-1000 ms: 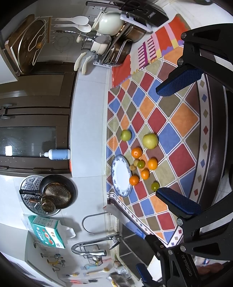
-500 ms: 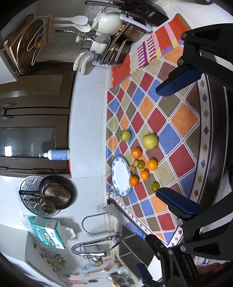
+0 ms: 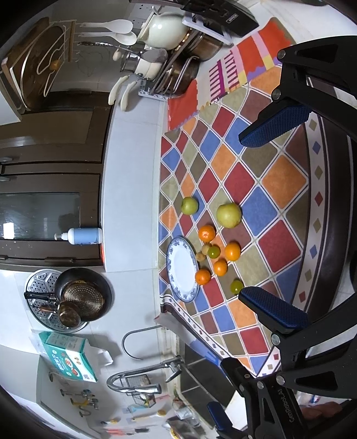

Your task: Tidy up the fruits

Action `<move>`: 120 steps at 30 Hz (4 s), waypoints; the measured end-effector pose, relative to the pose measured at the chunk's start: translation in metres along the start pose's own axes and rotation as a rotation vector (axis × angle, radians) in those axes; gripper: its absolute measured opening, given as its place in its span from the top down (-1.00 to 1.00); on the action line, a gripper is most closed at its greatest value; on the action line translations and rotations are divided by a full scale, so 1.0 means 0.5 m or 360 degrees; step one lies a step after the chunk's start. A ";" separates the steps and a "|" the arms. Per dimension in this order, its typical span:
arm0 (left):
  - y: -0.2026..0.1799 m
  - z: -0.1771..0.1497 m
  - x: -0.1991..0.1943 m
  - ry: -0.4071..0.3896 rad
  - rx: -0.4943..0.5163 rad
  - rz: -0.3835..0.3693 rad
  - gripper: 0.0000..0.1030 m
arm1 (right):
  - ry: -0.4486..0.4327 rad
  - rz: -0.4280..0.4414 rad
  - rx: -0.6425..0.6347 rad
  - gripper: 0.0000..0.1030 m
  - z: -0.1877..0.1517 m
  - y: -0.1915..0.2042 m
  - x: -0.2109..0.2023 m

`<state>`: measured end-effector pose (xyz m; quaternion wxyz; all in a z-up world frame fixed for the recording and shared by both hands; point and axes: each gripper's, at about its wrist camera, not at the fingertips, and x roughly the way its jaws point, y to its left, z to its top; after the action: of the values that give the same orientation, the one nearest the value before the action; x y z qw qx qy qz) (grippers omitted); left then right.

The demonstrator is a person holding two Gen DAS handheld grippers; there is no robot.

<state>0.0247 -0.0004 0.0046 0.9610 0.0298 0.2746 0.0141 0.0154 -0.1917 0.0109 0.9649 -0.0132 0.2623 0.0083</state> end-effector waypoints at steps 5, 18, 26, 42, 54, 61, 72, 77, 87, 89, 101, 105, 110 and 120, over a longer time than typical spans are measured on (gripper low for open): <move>-0.001 0.002 0.034 0.0061 0.0012 -0.0015 -1.00 | 0.0043 0.0011 -0.0003 -0.99 0.004 0.000 0.027; -0.031 -0.006 0.158 0.0191 0.0156 -0.0061 -0.79 | 0.0221 0.0013 -0.0061 -0.89 -0.003 -0.001 0.165; -0.051 -0.022 0.258 0.0322 0.0174 -0.0115 -0.53 | 0.0313 -0.0008 -0.0093 -0.70 -0.009 -0.008 0.264; -0.071 -0.038 0.389 0.0476 0.0239 -0.0214 -0.04 | 0.0471 0.0023 -0.0017 -0.40 -0.015 -0.010 0.418; -0.082 -0.037 0.422 0.0524 0.0264 -0.0315 0.44 | 0.0578 0.0027 0.0053 -0.03 -0.017 -0.020 0.467; -0.078 -0.030 0.423 0.0519 0.0266 -0.0356 0.45 | 0.0581 0.0026 0.0076 0.00 -0.019 -0.023 0.471; -0.059 -0.004 0.405 0.0449 0.0268 -0.0405 0.45 | 0.0535 0.0026 0.0069 0.01 -0.013 -0.009 0.457; -0.048 0.008 0.402 0.0425 0.0270 -0.0420 0.45 | 0.0502 -0.0004 0.0077 0.02 -0.006 -0.005 0.449; -0.007 0.076 0.387 0.0292 0.0269 -0.0481 0.45 | 0.0382 0.0047 0.0054 0.02 0.066 0.036 0.409; 0.004 0.097 0.386 0.0247 0.0282 -0.0486 0.45 | 0.0356 0.0070 0.0045 0.02 0.083 0.050 0.406; 0.064 0.215 0.451 0.0104 0.0322 -0.0485 0.45 | 0.0238 0.0200 -0.0054 0.02 0.194 0.132 0.461; 0.078 0.243 0.498 0.0116 0.0312 -0.0488 0.45 | 0.0231 0.0239 -0.0092 0.02 0.231 0.153 0.504; 0.086 0.265 0.566 0.0135 0.0311 -0.0480 0.45 | 0.0256 0.0266 -0.0167 0.02 0.268 0.178 0.575; 0.084 0.271 0.710 0.0235 0.0304 -0.0472 0.45 | 0.0391 0.0321 -0.0255 0.01 0.290 0.195 0.725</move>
<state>0.3975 0.0501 -0.0649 0.9226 0.0790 0.3457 -0.1517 0.3992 -0.0867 -0.0498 0.9156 -0.0646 0.3769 0.1243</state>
